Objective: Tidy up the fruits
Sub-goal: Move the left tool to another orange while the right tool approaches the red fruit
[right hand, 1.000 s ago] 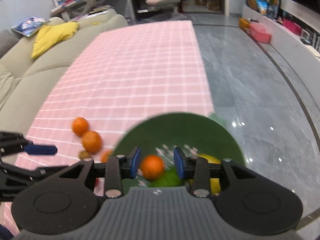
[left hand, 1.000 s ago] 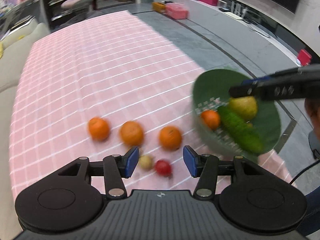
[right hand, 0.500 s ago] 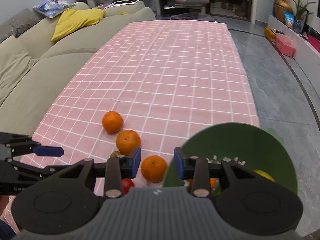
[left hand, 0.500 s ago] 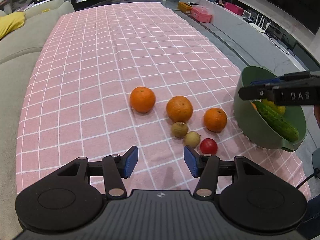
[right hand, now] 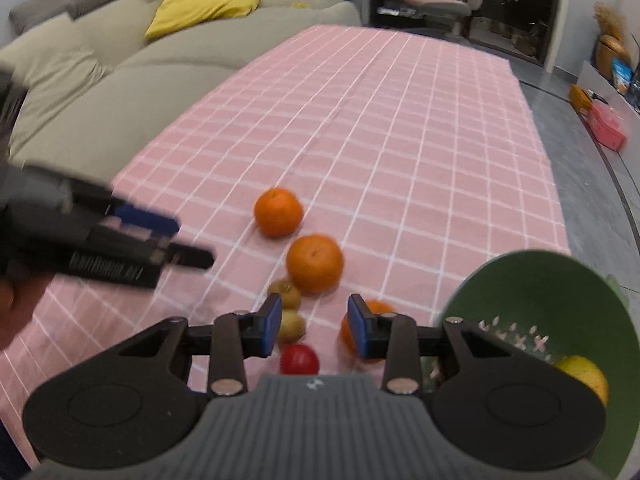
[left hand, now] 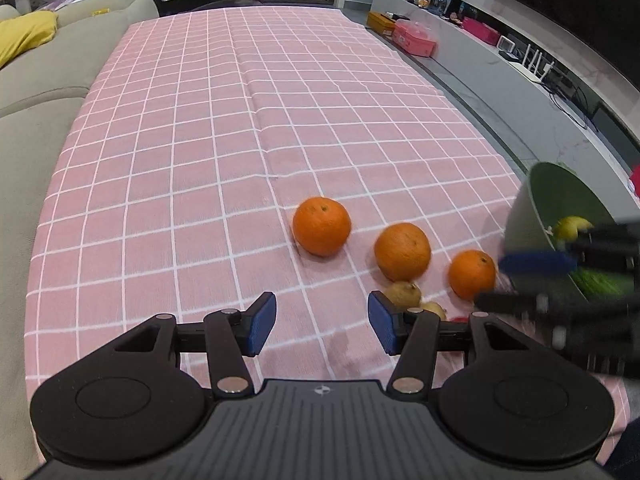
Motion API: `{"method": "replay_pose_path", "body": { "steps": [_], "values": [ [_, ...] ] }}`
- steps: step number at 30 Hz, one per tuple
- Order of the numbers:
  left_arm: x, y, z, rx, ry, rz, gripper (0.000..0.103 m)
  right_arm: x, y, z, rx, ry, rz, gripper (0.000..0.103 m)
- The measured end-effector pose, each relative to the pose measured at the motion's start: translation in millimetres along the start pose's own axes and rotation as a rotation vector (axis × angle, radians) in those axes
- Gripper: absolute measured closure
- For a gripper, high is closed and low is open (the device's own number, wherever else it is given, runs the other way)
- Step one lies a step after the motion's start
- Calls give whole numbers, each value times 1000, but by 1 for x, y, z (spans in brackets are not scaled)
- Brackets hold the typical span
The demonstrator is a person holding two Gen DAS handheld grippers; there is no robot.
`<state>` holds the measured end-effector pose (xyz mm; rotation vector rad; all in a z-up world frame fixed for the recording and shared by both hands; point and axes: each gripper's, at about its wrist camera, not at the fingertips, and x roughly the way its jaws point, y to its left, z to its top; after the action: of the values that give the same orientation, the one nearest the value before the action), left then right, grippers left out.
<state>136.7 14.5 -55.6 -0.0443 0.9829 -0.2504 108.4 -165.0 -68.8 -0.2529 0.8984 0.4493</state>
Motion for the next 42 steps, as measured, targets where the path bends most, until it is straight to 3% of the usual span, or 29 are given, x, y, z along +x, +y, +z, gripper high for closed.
{"method": "replay_pose_path", "body": {
  "steps": [14,25,36,38,42],
  "values": [
    [29,15,31,-57,-47,-22,40,27,20,-20,-67,99,-10,71],
    [44,3,35,12,-53,-36,40,36,22,-24,-81,124,-45,69],
    [59,5,36,8,-37,-38,41,41,24,-25,-93,148,-50,69],
    [61,5,37,4,-35,-40,49,43,23,-24,-91,151,-50,70],
    [61,9,37,-10,-31,-50,52,44,22,-24,-89,155,-51,73]
  ]
}}
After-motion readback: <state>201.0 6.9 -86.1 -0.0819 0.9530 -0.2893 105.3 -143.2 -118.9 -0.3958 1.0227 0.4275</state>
